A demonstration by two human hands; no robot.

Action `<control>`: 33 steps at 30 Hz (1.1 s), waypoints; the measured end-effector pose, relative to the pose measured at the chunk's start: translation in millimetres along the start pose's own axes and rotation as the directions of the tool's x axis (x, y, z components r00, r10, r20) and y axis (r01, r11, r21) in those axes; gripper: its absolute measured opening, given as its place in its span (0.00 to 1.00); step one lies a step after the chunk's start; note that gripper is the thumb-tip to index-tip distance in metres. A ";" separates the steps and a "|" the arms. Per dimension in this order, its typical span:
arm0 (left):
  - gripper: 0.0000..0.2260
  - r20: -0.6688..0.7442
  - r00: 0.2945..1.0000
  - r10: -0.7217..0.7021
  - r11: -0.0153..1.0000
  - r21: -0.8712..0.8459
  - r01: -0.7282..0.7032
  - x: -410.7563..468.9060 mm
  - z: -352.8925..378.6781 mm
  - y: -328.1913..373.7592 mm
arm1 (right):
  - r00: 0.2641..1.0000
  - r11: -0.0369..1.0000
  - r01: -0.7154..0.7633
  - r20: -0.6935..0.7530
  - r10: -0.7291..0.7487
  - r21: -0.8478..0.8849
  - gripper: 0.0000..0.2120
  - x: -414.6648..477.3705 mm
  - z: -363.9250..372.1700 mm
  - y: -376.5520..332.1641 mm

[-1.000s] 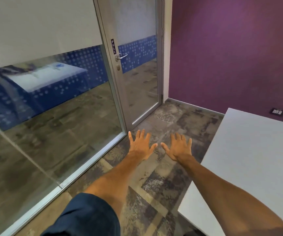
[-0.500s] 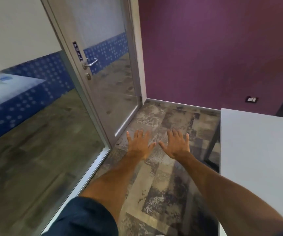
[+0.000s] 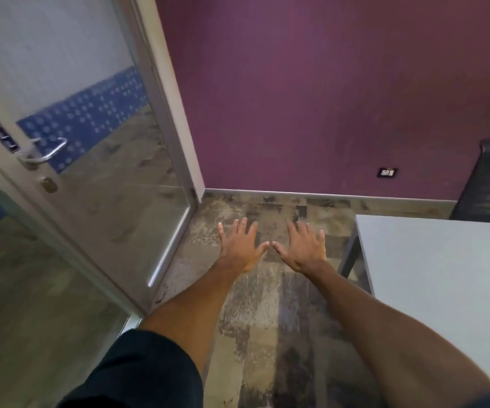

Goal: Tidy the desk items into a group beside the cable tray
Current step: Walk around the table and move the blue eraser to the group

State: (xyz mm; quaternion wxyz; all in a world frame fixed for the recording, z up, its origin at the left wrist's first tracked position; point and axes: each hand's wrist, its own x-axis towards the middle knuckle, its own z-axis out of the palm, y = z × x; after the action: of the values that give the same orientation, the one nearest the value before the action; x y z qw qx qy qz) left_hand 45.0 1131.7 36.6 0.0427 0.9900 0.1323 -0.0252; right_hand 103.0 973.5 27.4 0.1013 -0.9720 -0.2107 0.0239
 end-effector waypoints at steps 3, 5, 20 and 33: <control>0.31 0.012 0.998 0.057 0.998 0.004 -0.057 59.7 -4.6 12.0 | 0.999 0.999 -0.048 -0.005 0.048 -0.002 0.36 47.8 -7.9 18.9; 0.31 0.011 0.995 0.098 0.995 -0.004 -0.098 98.9 -7.8 20.7 | 0.996 0.996 -0.090 -0.012 0.090 -0.012 0.36 79.9 -12.7 33.6; 0.32 0.043 0.928 0.371 0.929 -0.024 -0.370 439.5 -31.2 76.1 | 0.915 0.916 -0.398 -0.052 0.401 0.058 0.38 363.3 -35.2 135.1; 0.31 0.102 0.816 0.570 0.818 0.027 -0.575 647.0 -39.8 199.9 | 0.791 0.792 -0.607 -0.043 0.610 0.070 0.38 514.6 -57.6 261.4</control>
State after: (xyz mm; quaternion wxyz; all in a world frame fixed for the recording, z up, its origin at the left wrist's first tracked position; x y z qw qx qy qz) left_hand 722.8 1111.3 52.2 0.0264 0.9826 -0.1739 -0.0590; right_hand 682.2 943.1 27.7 0.1204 -0.9853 0.1170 0.0301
